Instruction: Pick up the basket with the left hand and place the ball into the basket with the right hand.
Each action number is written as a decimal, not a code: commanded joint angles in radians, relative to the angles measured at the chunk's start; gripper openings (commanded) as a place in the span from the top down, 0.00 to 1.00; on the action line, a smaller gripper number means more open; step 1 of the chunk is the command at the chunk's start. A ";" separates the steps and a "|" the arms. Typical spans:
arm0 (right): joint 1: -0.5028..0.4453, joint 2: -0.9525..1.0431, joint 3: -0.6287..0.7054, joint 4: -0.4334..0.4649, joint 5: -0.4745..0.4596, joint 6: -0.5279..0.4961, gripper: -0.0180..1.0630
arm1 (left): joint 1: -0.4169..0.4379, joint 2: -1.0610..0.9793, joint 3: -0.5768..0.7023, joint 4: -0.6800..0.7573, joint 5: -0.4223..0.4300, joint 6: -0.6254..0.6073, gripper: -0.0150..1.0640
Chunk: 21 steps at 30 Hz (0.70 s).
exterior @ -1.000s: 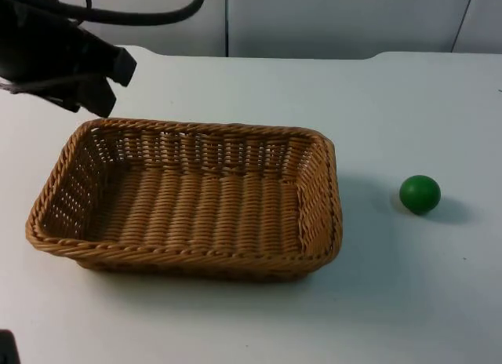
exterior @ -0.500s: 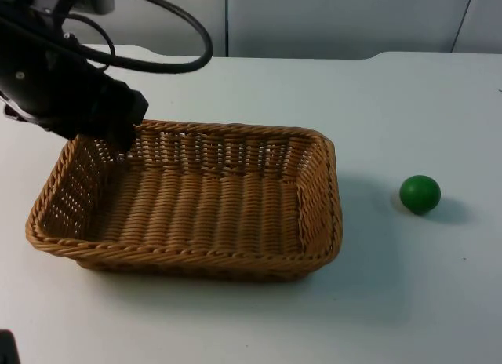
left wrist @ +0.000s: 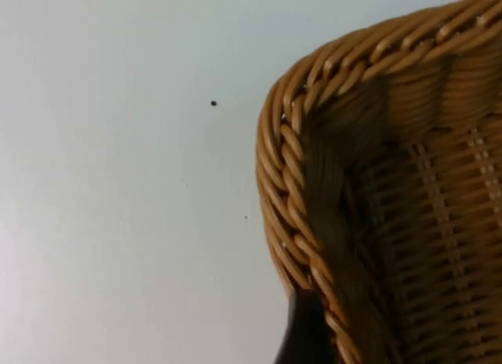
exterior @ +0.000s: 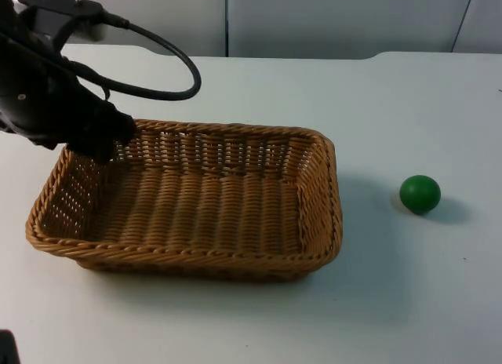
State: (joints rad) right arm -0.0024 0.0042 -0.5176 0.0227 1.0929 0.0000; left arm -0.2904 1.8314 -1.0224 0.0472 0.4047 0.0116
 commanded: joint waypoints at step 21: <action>-0.008 -0.004 0.003 0.005 -0.007 0.000 0.99 | 0.027 0.026 0.000 0.106 -0.020 -0.076 0.42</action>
State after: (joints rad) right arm -0.0064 0.0042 -0.5176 0.0227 1.0929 0.0000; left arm -0.2657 1.8467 -1.0224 0.1516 0.3941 -0.0559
